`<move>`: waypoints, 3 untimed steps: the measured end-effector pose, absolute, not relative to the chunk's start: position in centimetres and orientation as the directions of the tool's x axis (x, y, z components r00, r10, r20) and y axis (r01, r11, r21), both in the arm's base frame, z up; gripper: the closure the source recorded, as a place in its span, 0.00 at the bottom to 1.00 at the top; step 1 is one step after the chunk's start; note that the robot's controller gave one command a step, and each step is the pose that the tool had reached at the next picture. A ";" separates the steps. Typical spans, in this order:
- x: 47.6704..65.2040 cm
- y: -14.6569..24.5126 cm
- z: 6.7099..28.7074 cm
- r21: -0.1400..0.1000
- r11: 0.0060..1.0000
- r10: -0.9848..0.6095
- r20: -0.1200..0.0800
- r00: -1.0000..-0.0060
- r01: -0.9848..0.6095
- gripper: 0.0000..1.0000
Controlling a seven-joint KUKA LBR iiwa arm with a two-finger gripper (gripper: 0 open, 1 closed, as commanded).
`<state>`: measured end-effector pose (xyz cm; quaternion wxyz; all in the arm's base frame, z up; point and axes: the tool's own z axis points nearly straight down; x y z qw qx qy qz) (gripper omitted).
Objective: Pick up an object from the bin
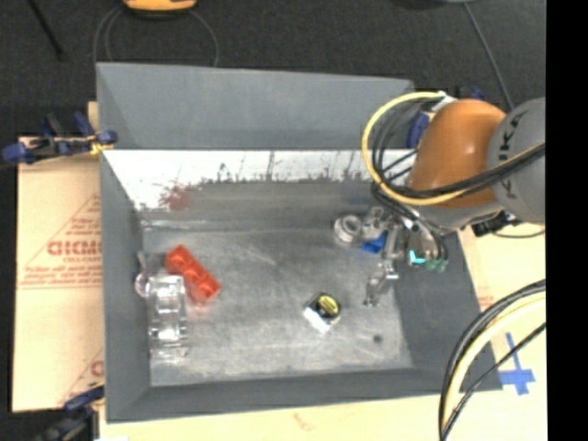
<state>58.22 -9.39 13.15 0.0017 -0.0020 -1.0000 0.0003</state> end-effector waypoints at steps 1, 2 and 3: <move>56.2 -1.9 7.7 -0.001 0.988 -0.153 -0.006 -0.988 -0.153 0.00; 52.7 -7.2 7.5 -0.003 0.979 -0.204 -0.016 -0.979 -0.204 0.00; 53.7 -3.2 7.6 -0.006 0.949 -0.314 -0.012 -0.949 -0.314 0.00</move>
Offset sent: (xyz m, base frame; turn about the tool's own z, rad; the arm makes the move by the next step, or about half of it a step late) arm -0.0218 0.0746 -0.0555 -0.1592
